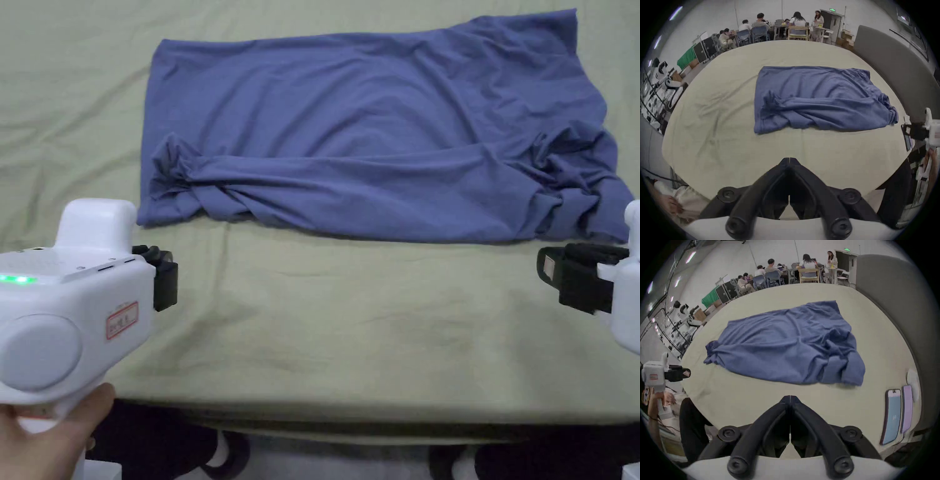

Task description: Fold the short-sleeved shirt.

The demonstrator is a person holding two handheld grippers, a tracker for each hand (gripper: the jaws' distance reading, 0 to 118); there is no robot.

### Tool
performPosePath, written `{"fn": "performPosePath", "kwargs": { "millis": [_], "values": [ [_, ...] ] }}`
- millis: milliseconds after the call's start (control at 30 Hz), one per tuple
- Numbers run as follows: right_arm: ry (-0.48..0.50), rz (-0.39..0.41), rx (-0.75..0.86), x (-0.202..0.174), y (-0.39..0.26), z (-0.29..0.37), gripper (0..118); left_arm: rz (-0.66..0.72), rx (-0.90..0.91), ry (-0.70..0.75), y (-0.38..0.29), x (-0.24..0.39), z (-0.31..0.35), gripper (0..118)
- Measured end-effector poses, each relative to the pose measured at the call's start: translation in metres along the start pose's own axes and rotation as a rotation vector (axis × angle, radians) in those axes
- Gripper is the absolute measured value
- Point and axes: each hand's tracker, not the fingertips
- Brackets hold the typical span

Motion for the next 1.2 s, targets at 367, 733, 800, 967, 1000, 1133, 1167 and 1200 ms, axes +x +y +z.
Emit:
{"fn": "performPosePath", "kwargs": {
  "millis": [367,733,800,967,1000,1133,1167,1200],
  "values": [
    [0.04,-0.071,0.011,0.005,0.009,0.004,3,0.077,-0.082,0.038,0.067,-0.055,-0.114,91],
    [0.022,-0.055,-0.063,0.009,0.017,-0.028,3,0.012,-0.058,-0.023,0.075,-0.063,-0.103,5],
    [0.018,-0.061,-0.072,0.012,0.015,-0.032,3,0.001,-0.045,-0.023,0.076,-0.062,-0.096,5],
    [0.03,-0.165,-0.066,0.031,0.012,-0.035,59,-0.093,0.019,0.008,0.081,-0.04,-0.067,5],
    [0.053,-0.199,-0.057,0.041,0.012,-0.037,88,-0.113,0.028,0.009,0.083,-0.036,-0.063,5],
    [-0.018,-0.265,-0.054,0.085,0.028,-0.05,111,-0.079,0.036,-0.028,0.086,-0.036,-0.063,5],
    [-0.067,-0.275,-0.077,0.096,0.034,-0.057,111,-0.065,0.031,-0.035,0.086,-0.038,-0.066,5],
    [-0.096,-0.267,-0.085,0.106,0.039,-0.066,111,-0.052,0.027,-0.036,0.084,-0.04,-0.07,5]
  ]
}}
